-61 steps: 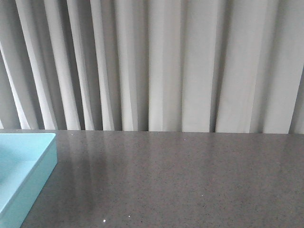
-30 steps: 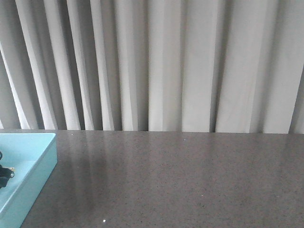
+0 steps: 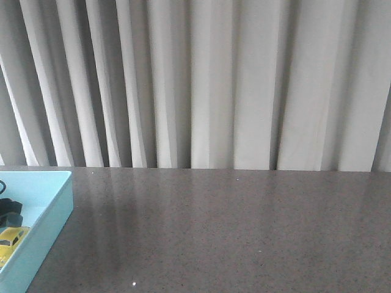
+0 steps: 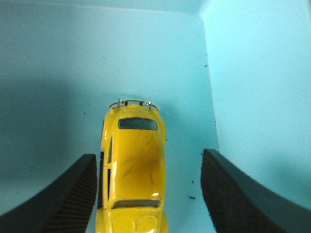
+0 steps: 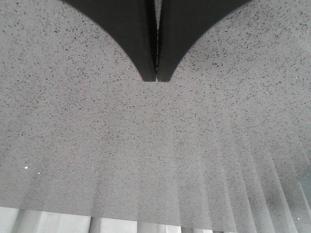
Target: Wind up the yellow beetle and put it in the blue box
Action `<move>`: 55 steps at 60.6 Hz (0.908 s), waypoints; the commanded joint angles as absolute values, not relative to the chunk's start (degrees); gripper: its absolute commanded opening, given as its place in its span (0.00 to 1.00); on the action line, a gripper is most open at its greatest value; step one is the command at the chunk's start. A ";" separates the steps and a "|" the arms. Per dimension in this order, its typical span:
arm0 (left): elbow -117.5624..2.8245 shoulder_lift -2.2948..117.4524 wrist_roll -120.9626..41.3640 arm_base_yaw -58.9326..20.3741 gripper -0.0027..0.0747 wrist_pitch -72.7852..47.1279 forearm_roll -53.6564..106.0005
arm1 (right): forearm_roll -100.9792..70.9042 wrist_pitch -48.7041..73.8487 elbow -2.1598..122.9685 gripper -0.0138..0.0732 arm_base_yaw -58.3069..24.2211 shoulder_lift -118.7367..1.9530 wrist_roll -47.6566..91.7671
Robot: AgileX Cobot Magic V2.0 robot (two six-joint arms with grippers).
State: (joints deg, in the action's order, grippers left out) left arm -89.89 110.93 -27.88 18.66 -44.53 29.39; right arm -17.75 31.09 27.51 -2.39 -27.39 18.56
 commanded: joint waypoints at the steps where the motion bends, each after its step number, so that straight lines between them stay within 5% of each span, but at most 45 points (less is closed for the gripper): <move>1: -91.64 105.91 -27.58 18.64 0.61 -43.71 31.83 | -18.50 27.17 29.01 0.15 -2.10 -27.55 18.85; 14: -91.64 99.38 -27.57 18.64 0.41 -46.30 34.35 | -18.50 27.17 29.01 0.15 -2.10 -27.55 18.85; 26: -91.64 88.46 -27.63 18.64 0.02 -48.04 39.48 | -18.50 27.17 29.01 0.15 -2.10 -27.55 18.85; 55: -80.91 50.59 -28.61 18.64 0.03 -48.33 48.08 | -18.50 27.17 29.01 0.15 -2.10 -27.55 18.85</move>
State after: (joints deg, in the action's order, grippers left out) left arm -84.73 58.58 -28.14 18.66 -52.10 45.60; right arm -17.75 31.09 27.51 -2.39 -27.39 18.56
